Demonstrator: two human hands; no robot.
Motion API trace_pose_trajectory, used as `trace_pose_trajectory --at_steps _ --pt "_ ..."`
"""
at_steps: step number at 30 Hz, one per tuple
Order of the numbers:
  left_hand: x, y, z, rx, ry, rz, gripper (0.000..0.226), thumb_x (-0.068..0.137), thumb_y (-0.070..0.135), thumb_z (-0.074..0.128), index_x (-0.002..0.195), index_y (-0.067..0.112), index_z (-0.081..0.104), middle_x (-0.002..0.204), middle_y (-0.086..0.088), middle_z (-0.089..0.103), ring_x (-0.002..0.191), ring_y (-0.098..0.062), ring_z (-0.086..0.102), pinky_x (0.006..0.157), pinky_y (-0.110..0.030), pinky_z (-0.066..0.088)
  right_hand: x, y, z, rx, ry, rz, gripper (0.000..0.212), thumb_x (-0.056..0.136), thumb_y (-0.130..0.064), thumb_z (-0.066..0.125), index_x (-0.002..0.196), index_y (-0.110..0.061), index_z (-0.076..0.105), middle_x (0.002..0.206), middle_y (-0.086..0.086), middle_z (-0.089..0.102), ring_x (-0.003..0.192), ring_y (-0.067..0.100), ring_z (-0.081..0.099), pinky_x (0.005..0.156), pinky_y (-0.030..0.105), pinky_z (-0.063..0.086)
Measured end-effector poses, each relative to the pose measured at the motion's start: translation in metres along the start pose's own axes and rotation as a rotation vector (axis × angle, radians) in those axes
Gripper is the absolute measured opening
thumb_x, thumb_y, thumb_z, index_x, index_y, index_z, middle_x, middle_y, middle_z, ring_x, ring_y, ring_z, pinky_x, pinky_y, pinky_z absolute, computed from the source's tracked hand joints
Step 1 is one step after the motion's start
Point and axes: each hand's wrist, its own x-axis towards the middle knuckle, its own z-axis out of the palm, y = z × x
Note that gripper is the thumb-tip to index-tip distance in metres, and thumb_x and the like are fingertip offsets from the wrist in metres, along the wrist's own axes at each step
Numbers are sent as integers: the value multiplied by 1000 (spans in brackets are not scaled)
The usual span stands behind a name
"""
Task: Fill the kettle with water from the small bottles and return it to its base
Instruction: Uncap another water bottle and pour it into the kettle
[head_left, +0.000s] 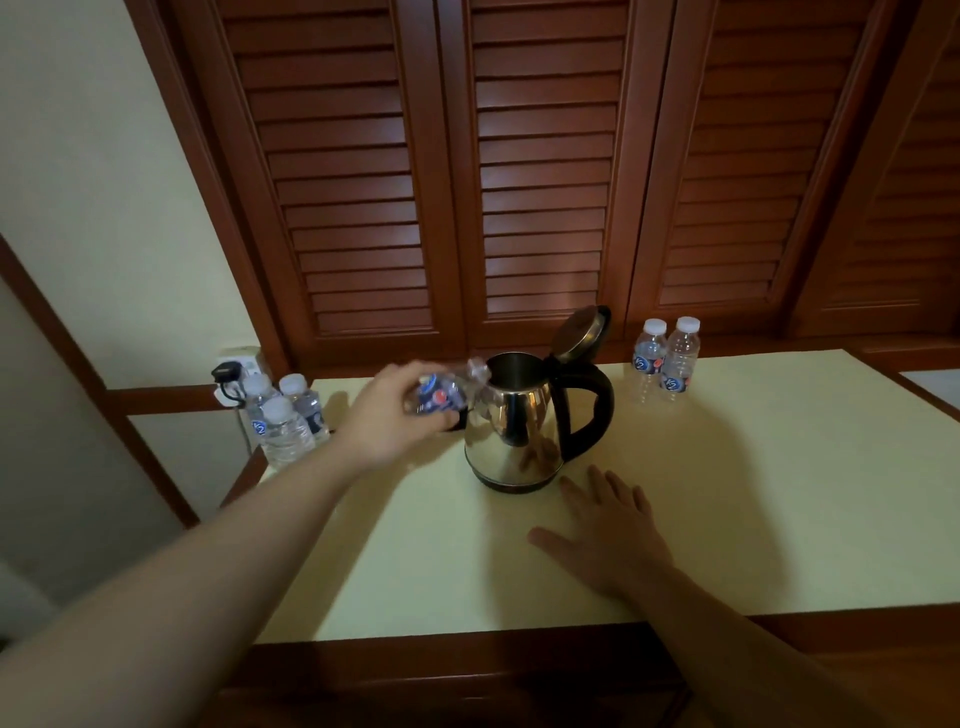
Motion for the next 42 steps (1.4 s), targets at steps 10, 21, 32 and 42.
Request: trace_pose_trajectory --at_steps 10,21,32,42 --pt "-86 -45 35 -335 29 -116 46 78 24 89 115 33 63 106 19 72 98 -4 70 79 -14 53 -4 -25 -7 -27 128 -82 84 80 -87 33 140 -33 54 147 -4 50 140 21 35 115 42 33" --pt "-93 -68 31 -263 -24 -21 55 80 38 86 127 47 60 119 18 62 108 0 61 90 -20 51 6 -79 -6 155 74 -190 33 99 -50 58 113 -22 66 109 -7 52 95 8 51 82 26 43" --pt "-80 -59 38 -166 -111 110 56 78 40 87 124 53 56 112 13 57 102 2 56 84 -12 48 -8 -99 -47 717 273 -223 24 96 -47 69 113 -30 70 103 -13 68 96 2 63 78 13 49" --pt "-72 -26 52 -94 -216 127 55 77 45 87 122 57 59 108 14 57 100 2 59 80 -13 49 -19 -50 -66 786 109 -287 21 92 -30 78 113 -32 76 104 -14 72 98 0 66 82 14 53"
